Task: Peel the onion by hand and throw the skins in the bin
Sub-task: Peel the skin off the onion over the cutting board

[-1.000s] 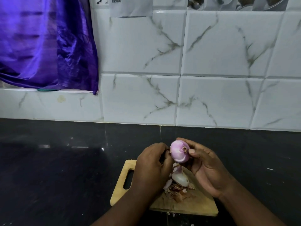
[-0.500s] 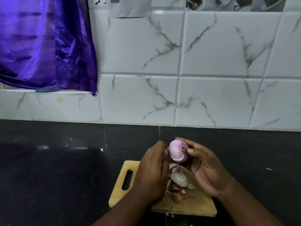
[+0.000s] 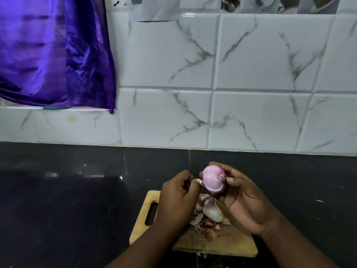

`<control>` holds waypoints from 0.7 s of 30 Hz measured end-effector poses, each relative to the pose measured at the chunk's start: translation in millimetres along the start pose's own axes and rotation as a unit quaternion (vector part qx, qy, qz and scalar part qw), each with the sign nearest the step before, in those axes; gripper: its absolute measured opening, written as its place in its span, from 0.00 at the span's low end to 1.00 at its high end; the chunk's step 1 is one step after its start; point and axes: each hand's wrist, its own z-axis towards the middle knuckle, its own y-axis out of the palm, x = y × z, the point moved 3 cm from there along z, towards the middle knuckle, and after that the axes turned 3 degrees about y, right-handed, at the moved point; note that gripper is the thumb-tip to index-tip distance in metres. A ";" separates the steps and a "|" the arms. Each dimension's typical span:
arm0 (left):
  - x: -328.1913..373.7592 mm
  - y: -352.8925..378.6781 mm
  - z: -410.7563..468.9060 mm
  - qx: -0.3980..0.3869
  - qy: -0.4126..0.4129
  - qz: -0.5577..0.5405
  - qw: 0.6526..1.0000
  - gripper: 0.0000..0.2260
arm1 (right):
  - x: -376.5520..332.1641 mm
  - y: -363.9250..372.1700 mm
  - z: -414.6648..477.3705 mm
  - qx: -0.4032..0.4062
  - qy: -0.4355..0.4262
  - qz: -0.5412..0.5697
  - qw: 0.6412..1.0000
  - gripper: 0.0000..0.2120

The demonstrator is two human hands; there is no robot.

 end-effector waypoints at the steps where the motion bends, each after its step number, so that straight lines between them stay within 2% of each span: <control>1: -0.5 -0.7 -0.3 0.005 -0.003 0.015 1.000 0.15 | -1.6 0.1 -0.6 -0.002 0.000 0.010 1.000 0.34; 6: 2.3 -3.2 -2.0 -0.012 -0.004 0.062 0.998 0.07 | -3.9 -1.2 -2.1 0.006 0.002 0.022 1.000 0.36; 8: 5.6 -4.3 -2.5 -0.010 0.013 0.052 0.999 0.09 | -2.4 -3.0 -1.4 0.016 0.004 0.009 1.000 0.37; 10: 9.2 -5.1 -2.2 0.000 0.041 0.030 0.999 0.08 | -1.9 -4.6 -0.3 0.031 0.003 -0.002 1.000 0.33; 12: 12.9 -5.2 -2.3 0.007 0.061 0.003 0.998 0.04 | -1.8 -6.6 0.8 0.048 -0.003 -0.009 0.999 0.23; 13: 14.0 -4.7 -2.5 0.006 0.064 -0.010 0.998 0.06 | -1.8 -7.0 1.0 0.056 -0.006 -0.016 0.998 0.21; 21: 13.2 0.9 -3.9 -0.036 0.040 -0.050 0.997 0.07 | 0.1 -4.1 1.0 0.067 -0.023 -0.051 0.996 0.19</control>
